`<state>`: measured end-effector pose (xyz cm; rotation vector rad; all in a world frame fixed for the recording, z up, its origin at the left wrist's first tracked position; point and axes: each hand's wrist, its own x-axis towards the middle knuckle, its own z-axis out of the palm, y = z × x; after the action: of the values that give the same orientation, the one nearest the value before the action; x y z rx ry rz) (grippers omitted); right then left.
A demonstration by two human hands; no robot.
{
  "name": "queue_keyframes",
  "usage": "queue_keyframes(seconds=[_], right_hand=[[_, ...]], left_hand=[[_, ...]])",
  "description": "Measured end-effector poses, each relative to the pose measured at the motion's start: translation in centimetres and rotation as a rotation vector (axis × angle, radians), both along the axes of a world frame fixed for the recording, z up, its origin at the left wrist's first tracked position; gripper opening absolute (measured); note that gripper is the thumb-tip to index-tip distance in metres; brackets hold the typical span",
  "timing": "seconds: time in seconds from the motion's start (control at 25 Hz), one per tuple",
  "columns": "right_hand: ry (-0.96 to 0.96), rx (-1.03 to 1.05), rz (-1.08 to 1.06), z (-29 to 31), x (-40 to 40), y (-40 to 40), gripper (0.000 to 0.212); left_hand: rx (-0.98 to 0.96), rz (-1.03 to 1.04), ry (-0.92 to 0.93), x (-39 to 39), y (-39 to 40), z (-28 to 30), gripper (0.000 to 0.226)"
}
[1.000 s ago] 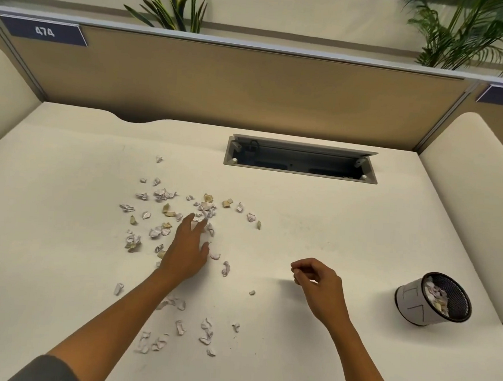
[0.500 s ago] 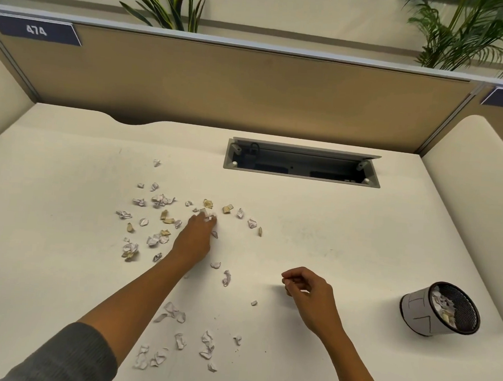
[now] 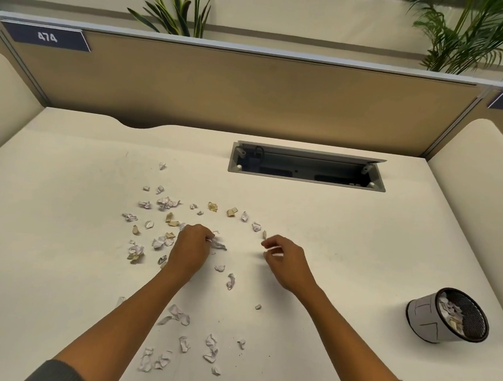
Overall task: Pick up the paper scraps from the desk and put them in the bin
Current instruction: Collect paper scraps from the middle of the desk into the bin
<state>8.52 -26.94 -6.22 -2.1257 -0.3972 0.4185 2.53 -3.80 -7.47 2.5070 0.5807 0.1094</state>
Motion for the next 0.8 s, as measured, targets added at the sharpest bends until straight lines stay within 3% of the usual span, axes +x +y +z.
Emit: queue_keyframes(seconds=[0.12,0.24,0.56,0.8], right_hand=[[-0.097,-0.181,0.126,-1.2,2.0,2.3,0.043],[-0.056,-0.305,0.208,-2.3,2.7,4.1,0.066],[-0.154,-0.290,0.551,-3.6,-0.3,7.4,0.052],[-0.290,-0.331,0.838,-3.0,-2.7,5.3,0.047]], left_hand=[[-0.107,0.055,-0.010,-0.4,0.1,1.0,0.017],[-0.159,0.100,-0.014,-1.0,0.7,1.8,0.014],[-0.197,0.208,-0.015,-3.1,2.7,2.8,0.012],[-0.194,0.214,0.017,-4.5,2.0,3.2,0.011]])
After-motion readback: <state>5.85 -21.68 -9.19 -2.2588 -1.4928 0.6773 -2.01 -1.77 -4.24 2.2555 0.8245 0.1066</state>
